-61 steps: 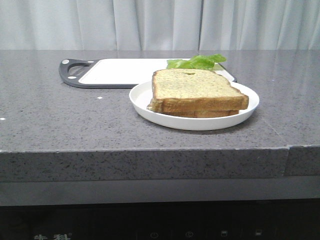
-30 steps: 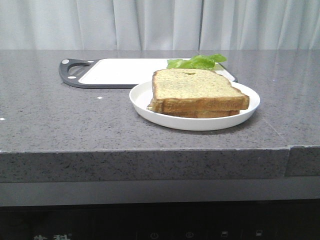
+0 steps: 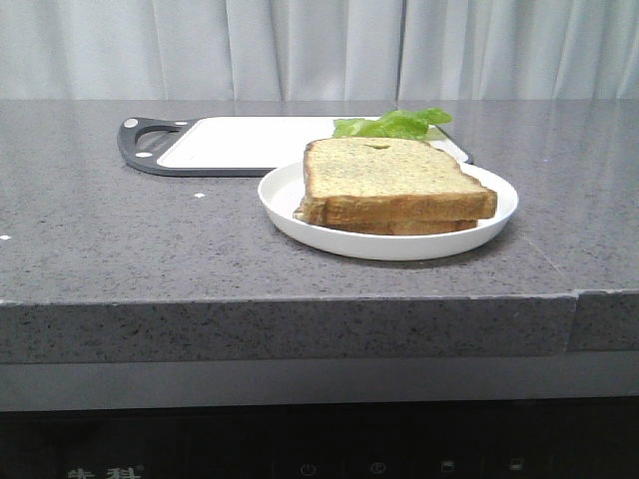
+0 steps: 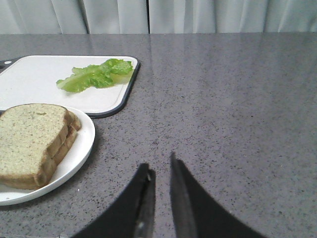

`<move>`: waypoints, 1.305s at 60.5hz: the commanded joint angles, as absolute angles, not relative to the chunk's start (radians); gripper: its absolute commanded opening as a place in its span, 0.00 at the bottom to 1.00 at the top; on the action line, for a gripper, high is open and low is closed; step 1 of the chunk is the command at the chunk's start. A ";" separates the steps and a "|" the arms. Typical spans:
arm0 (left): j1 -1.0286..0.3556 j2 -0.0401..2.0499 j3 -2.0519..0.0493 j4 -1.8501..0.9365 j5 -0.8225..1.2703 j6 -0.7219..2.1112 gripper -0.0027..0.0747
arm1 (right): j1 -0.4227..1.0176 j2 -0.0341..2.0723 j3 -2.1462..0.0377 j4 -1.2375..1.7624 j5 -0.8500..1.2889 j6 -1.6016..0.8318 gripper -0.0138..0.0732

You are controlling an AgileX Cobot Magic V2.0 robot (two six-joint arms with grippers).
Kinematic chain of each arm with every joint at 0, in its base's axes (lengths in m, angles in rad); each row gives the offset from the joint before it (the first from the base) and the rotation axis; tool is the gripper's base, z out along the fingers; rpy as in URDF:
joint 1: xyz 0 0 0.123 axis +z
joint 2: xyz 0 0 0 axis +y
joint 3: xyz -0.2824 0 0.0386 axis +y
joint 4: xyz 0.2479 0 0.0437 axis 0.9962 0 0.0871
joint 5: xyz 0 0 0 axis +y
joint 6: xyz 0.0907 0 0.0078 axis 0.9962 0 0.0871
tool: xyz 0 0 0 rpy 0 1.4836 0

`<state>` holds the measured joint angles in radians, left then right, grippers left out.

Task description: Left arm grabs bread, right arm adds lettuce

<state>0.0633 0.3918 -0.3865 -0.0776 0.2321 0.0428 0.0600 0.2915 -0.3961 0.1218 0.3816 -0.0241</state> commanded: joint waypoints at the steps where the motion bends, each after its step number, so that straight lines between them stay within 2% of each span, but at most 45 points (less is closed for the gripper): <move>1: 0.060 0.405 -0.424 -0.100 0.160 0.031 0.63 | 0.051 0.307 -0.434 0.113 0.308 -0.026 0.54; 4: 0.060 0.405 -0.424 -0.171 0.162 0.031 0.67 | 0.051 0.307 -0.434 0.113 0.308 -0.026 0.60; 9: 0.056 0.424 -0.444 -0.249 0.207 0.033 0.67 | 0.051 0.307 -0.434 0.113 0.309 -0.026 0.66; 22: -0.100 0.678 -0.628 -0.360 0.413 0.079 0.67 | 0.051 0.307 -0.434 0.113 0.309 -0.026 0.66; 38: -0.418 1.104 -0.912 -0.384 0.432 0.077 0.67 | 0.051 0.307 -0.434 0.113 0.309 -0.026 0.66; 50: -0.565 1.389 -1.122 -0.403 0.459 0.075 0.67 | 0.051 0.307 -0.434 0.112 0.317 -0.027 0.66; 64: -0.643 1.614 -1.307 -0.405 0.502 0.075 0.67 | 0.051 0.307 -0.434 0.111 0.317 -0.027 0.66; 79: -0.654 1.715 -1.369 -0.423 0.527 0.075 0.67 | 0.051 0.307 -0.434 0.111 0.317 -0.027 0.66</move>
<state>-0.6457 1.7389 -1.3265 -0.3973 0.5557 0.0778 0.0600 0.2915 -0.3961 0.1214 0.3895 -0.0241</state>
